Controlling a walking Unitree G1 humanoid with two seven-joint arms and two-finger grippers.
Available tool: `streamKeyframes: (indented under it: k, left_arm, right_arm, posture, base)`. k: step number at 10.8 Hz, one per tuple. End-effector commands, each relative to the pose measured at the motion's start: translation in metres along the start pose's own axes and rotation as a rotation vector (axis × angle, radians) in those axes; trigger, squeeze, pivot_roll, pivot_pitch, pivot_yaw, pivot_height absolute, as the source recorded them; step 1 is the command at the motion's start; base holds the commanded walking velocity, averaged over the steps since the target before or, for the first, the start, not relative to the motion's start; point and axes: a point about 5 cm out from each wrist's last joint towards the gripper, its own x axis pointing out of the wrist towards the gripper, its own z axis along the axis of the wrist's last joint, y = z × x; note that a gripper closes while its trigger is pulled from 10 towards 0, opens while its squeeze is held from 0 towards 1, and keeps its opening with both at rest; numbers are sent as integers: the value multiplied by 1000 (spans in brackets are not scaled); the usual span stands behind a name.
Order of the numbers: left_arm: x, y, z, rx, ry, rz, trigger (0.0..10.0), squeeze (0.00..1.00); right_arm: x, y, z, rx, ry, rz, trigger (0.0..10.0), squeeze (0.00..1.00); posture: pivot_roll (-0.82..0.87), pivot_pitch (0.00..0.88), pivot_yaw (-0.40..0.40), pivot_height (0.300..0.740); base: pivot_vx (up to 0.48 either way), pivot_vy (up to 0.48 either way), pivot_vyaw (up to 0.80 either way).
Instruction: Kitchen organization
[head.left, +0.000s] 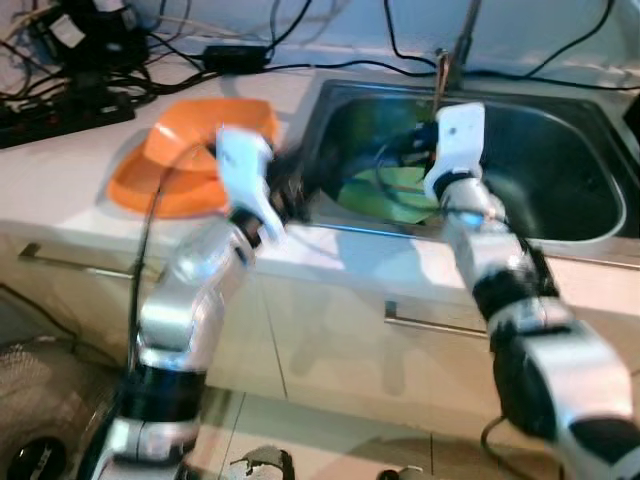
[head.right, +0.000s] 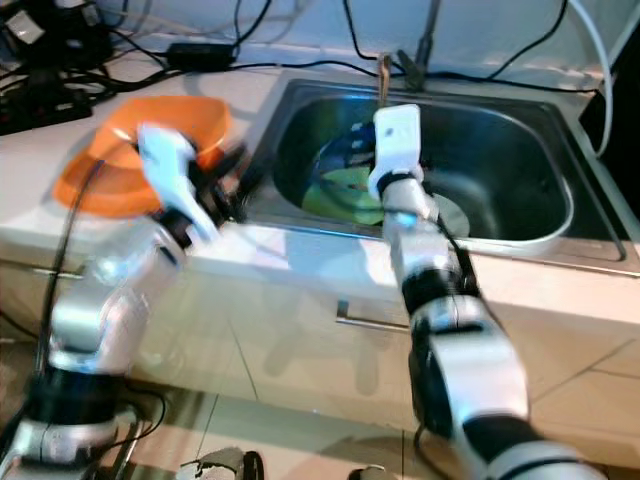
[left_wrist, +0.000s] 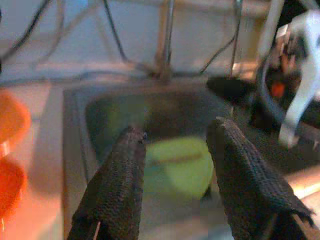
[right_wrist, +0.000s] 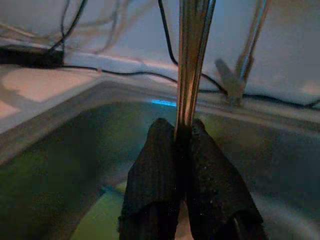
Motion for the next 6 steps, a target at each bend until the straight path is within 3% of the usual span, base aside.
streamKeyframes:
  k: [1,2,6]
  left_arm:
    - [0,-1,0,18,12,11,10000,0]
    - [-2,-5,-12,26,60,41,10000,0]
    - [-3,-12,-22,35,113,38,10000,0]
  right_arm:
    - [1,-5,-3,21,34,-27,10000,0]
    - [2,-10,-10,32,98,-47,10000,0]
    - [-2,-15,-28,50,222,-81,10000,0]
  posture:
    - [149,34,34,740]
    - [161,42,25,740]
    - [168,51,20,740]
  base:
    - [0,0,0]
    - [0,0,0]
    - [0,0,0]
